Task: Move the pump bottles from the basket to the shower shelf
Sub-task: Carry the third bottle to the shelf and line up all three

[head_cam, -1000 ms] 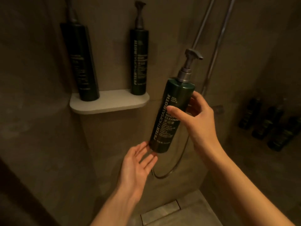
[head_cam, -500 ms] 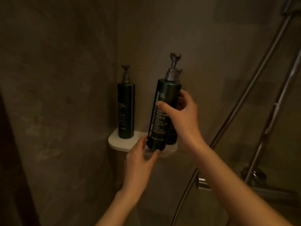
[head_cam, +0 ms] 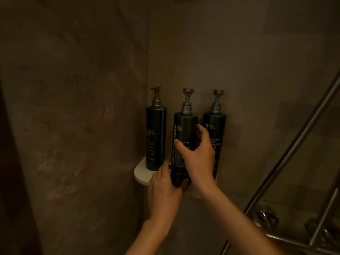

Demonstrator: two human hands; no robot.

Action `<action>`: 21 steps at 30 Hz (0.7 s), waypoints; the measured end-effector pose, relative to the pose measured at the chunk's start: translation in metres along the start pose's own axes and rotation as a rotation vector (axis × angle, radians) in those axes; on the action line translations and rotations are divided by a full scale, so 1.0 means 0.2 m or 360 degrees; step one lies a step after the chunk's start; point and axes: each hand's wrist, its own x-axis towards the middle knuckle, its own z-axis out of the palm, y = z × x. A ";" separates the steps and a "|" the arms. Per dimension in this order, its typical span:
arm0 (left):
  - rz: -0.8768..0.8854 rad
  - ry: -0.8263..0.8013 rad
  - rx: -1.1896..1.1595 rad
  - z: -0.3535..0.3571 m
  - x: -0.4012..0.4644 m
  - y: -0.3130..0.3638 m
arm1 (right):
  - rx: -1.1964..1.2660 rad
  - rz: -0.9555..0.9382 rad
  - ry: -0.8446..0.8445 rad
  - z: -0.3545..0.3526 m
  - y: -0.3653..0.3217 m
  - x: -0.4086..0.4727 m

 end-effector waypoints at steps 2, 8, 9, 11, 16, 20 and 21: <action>0.0059 0.0083 0.0089 0.01 0.02 0.00 | -0.0021 0.0025 0.0004 0.02 0.06 -0.04; 0.0108 0.0192 0.0212 0.02 0.06 -0.03 | -0.0160 0.0078 0.0014 0.08 0.18 -0.10; 0.0118 0.0199 0.0237 0.02 0.07 -0.03 | -0.0202 0.0070 0.0018 0.10 0.18 -0.09; 0.0127 0.0201 0.0284 0.02 0.09 -0.03 | -0.0282 0.0047 0.0043 0.12 0.18 -0.08; 0.0200 0.0139 0.0225 -0.01 0.11 -0.04 | -0.0388 0.0022 0.0069 0.14 0.18 -0.08; 0.0264 0.0254 0.0073 -0.13 0.10 -0.09 | -0.0419 0.0023 -0.0090 0.11 0.19 -0.11; 0.0281 0.0301 0.0055 -0.15 0.10 -0.10 | -0.0431 0.0016 -0.0133 0.10 0.19 -0.12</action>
